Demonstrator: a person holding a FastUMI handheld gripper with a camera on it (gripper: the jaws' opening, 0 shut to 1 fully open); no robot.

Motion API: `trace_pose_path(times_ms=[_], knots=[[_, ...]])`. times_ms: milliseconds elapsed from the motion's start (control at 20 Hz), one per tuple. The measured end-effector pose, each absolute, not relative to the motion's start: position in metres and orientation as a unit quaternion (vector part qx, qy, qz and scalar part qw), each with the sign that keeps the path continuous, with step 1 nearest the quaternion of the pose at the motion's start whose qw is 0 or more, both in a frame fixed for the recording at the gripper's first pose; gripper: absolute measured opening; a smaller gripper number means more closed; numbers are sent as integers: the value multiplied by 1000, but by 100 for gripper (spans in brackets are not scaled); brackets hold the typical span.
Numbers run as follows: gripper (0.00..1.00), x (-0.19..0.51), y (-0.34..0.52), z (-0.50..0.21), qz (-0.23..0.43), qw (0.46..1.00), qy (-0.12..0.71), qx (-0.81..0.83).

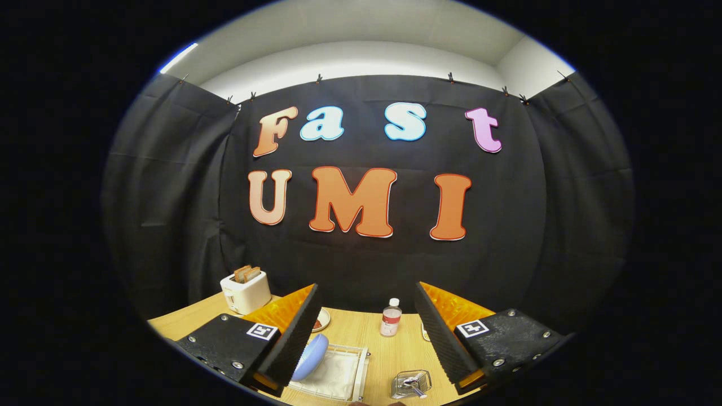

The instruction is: Take the plate from the dish rack, then take the spoon from the basket and place it into the plate.

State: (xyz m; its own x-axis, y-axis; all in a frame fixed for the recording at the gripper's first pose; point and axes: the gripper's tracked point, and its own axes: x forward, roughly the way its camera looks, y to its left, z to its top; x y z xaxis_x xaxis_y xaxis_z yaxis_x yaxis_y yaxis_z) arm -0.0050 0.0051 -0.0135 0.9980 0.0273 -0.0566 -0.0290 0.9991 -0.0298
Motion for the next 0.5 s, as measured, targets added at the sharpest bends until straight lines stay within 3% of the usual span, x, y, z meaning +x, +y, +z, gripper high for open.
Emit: trace_pose_path(times_ms=[500], knots=[[99,10,33,-59,60,987,134,62]])
